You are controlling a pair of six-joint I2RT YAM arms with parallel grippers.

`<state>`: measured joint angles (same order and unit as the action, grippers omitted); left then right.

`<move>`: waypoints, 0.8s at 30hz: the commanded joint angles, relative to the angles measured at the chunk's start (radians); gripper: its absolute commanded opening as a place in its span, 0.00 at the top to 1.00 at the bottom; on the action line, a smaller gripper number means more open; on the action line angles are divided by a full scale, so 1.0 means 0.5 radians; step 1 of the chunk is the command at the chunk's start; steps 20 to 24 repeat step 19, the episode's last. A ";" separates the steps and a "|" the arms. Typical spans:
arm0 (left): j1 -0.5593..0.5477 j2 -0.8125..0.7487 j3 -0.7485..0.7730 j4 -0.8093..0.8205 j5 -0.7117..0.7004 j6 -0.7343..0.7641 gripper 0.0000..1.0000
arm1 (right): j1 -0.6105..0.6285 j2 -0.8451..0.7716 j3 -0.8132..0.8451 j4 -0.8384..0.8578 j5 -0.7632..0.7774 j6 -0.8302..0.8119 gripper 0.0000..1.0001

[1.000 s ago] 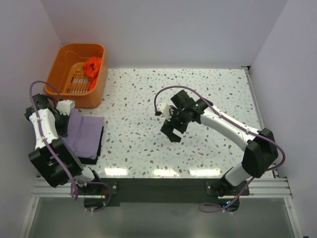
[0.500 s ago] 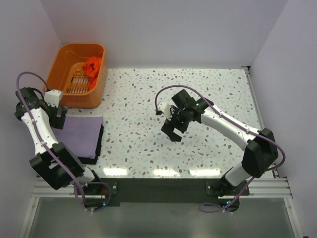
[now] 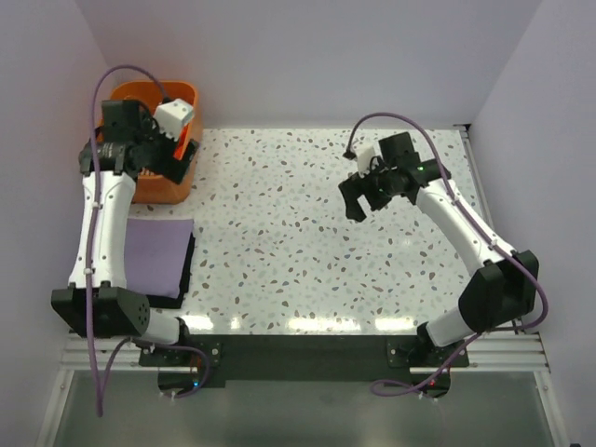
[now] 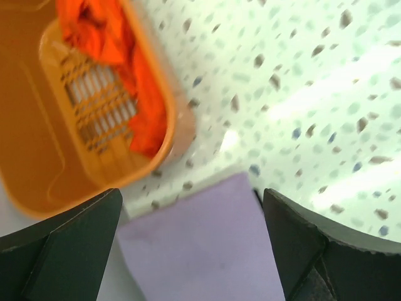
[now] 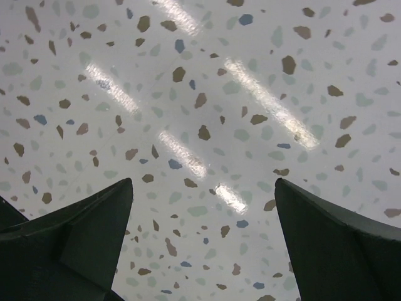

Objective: Fold and stack the t-shirts
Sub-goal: Reset both grippers

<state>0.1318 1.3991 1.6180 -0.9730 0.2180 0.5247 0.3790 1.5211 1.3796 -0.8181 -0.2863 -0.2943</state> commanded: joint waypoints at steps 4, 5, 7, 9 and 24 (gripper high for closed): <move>-0.615 0.386 0.109 0.329 -0.016 -0.503 0.00 | -0.331 -0.158 0.027 0.130 -0.130 0.272 0.01; -0.674 0.399 0.059 0.448 -0.016 -0.540 0.00 | -0.365 -0.174 -0.001 0.145 -0.133 0.294 0.01; -0.840 0.435 -0.039 0.559 -0.028 -0.617 0.00 | -0.439 -0.216 -0.096 0.154 -0.130 0.306 0.01; -0.926 0.454 -0.180 0.685 -0.034 -0.675 0.00 | -0.482 -0.311 -0.215 0.154 -0.121 0.306 0.01; -1.077 0.307 -0.628 0.976 0.034 -0.859 0.00 | -0.546 -0.612 -0.547 0.114 -0.127 0.285 0.01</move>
